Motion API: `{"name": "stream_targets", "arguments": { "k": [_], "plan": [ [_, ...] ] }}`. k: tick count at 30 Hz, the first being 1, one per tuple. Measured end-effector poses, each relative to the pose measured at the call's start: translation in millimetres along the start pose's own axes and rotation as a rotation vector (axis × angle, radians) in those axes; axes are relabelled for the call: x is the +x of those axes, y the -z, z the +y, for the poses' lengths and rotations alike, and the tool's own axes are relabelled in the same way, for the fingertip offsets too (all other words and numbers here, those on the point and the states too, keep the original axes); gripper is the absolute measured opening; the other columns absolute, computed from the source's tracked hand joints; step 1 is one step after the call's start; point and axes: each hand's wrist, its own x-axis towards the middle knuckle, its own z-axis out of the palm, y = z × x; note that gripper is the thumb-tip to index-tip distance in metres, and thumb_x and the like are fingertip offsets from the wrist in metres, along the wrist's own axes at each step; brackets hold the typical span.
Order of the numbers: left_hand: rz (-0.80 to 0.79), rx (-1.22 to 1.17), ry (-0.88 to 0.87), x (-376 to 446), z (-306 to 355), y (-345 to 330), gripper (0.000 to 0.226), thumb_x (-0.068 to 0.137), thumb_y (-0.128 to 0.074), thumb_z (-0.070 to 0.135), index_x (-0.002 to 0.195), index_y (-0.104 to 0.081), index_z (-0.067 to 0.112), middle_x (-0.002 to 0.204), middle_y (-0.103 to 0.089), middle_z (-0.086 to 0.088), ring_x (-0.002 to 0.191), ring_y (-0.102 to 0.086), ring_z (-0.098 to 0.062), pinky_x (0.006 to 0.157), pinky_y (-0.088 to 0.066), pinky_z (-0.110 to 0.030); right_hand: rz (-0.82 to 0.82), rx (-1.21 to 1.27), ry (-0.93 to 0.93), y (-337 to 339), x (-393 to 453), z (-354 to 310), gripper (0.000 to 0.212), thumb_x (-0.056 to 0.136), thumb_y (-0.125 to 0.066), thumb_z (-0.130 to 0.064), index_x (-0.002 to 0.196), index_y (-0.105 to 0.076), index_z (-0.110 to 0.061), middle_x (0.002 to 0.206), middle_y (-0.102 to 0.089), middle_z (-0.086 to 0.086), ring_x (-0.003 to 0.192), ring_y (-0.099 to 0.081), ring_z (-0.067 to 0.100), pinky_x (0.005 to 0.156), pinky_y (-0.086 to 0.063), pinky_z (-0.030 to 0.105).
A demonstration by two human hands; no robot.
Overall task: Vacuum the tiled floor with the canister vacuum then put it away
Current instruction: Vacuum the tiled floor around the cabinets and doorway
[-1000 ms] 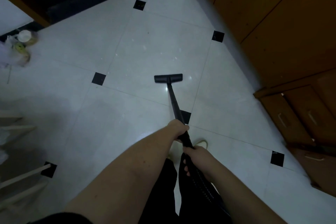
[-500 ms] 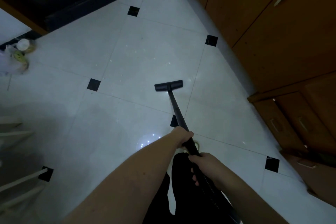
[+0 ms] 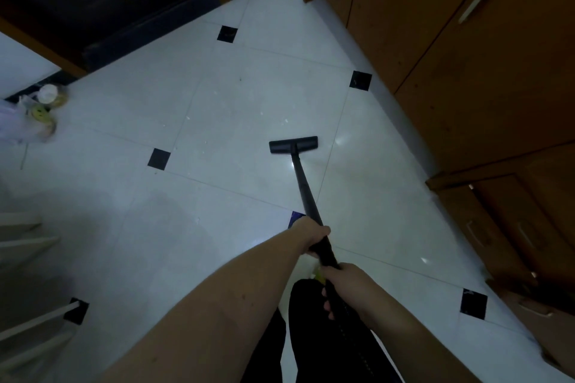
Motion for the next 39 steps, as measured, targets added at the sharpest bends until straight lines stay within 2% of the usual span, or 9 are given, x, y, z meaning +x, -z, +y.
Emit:
{"name": "stream_targets", "arguments": {
  "k": [3, 7, 11, 15, 20, 28, 31, 36, 39],
  "plan": [
    [0.01, 0.004, -0.021, 5.6, 17.3, 8.2, 0.043, 0.088, -0.063, 0.019, 0.121, -0.051, -0.005, 0.112, -0.065, -0.022, 0.081, -0.067, -0.031, 0.038, -0.053, -0.029, -0.009, -0.008, 0.018, 2.5, 7.4, -16.0, 0.024, 0.097, -0.049, -0.02, 0.095, -0.055, 0.004, 0.069, -0.056, 0.014, 0.046, -0.056, 0.022, 0.044, -0.047, 0.027],
    [0.014, 0.007, -0.005, 4.2, 25.0, 17.6, 0.04, 0.089, -0.063, 0.019, 0.119, -0.053, -0.005, 0.109, -0.066, -0.022, 0.085, -0.068, -0.032, 0.057, -0.059, -0.035, -0.02, 0.0, 0.019, -1.6, 12.2, -25.6, 0.023, 0.097, -0.049, -0.02, 0.089, -0.053, 0.001, 0.066, -0.055, 0.013, 0.047, -0.057, 0.022, 0.046, -0.05, 0.028],
    [-0.003, -0.028, 0.029, -3.3, 18.1, 12.1, 0.04, 0.089, -0.064, 0.019, 0.12, -0.052, -0.003, 0.108, -0.067, -0.02, 0.091, -0.069, -0.032, 0.061, -0.06, -0.036, -0.027, 0.02, -0.002, -1.0, 7.2, -16.4, 0.025, 0.097, -0.05, -0.019, 0.101, -0.055, 0.005, 0.072, -0.056, 0.015, 0.049, -0.057, 0.023, 0.048, -0.05, 0.03],
    [-0.034, -0.054, 0.039, -15.6, 4.6, -5.3, 0.038, 0.089, -0.062, 0.018, 0.118, -0.051, -0.004, 0.106, -0.066, -0.018, 0.085, -0.069, -0.03, 0.062, -0.06, -0.039, -0.027, 0.014, -0.028, 8.9, -9.7, 0.1, 0.024, 0.095, -0.052, -0.019, 0.095, -0.058, 0.004, 0.066, -0.058, 0.015, 0.048, -0.057, 0.025, 0.048, -0.049, 0.03],
    [-0.037, -0.048, 0.054, -32.7, -6.1, -23.0, 0.043, 0.086, -0.064, 0.021, 0.12, -0.05, -0.002, 0.109, -0.067, -0.02, 0.092, -0.07, -0.033, 0.076, -0.059, -0.047, -0.03, 0.002, -0.057, 16.0, -30.9, 11.5, 0.022, 0.096, -0.051, -0.021, 0.095, -0.057, 0.0, 0.069, -0.058, 0.012, 0.048, -0.058, 0.022, 0.047, -0.049, 0.029],
    [-0.016, -0.082, 0.021, -30.6, -10.5, -6.2, 0.043, 0.085, -0.064, 0.022, 0.12, -0.051, 0.001, 0.108, -0.066, -0.018, 0.09, -0.069, -0.031, 0.067, -0.061, -0.041, -0.032, -0.054, -0.04, 1.9, -26.6, 2.7, 0.02, 0.095, -0.05, -0.02, 0.094, -0.058, -0.002, 0.071, -0.058, 0.012, 0.05, -0.058, 0.022, 0.049, -0.05, 0.03],
    [-0.015, -0.095, 0.034, -24.4, -7.1, 11.6, 0.039, 0.087, -0.062, 0.02, 0.119, -0.05, 0.002, 0.109, -0.065, -0.018, 0.09, -0.069, -0.031, 0.057, -0.06, -0.036, -0.02, -0.073, -0.035, -7.5, -19.0, -9.4, 0.021, 0.095, -0.05, -0.021, 0.096, -0.058, -0.001, 0.071, -0.058, 0.012, 0.05, -0.059, 0.022, 0.049, -0.05, 0.029],
    [-0.016, -0.109, 0.035, -3.5, 0.6, 46.0, 0.043, 0.085, -0.063, 0.021, 0.12, -0.05, 0.001, 0.109, -0.064, -0.019, 0.093, -0.068, -0.033, 0.065, -0.061, -0.044, 0.005, -0.117, -0.02, -29.8, -7.0, -38.5, 0.019, 0.094, -0.052, -0.021, 0.093, -0.057, -0.003, 0.072, -0.057, 0.012, 0.05, -0.057, 0.021, 0.049, -0.05, 0.029],
    [-0.02, -0.118, 0.017, -0.5, 13.6, 73.4, 0.04, 0.087, -0.063, 0.018, 0.121, -0.049, 0.001, 0.106, -0.063, -0.017, 0.091, -0.066, -0.031, 0.051, -0.057, -0.037, 0.016, -0.133, -0.015, -46.5, 3.2, -61.5, 0.019, 0.095, -0.051, -0.021, 0.089, -0.057, -0.004, 0.07, -0.058, 0.011, 0.051, -0.057, 0.021, 0.05, -0.049, 0.03]
  ]
}}
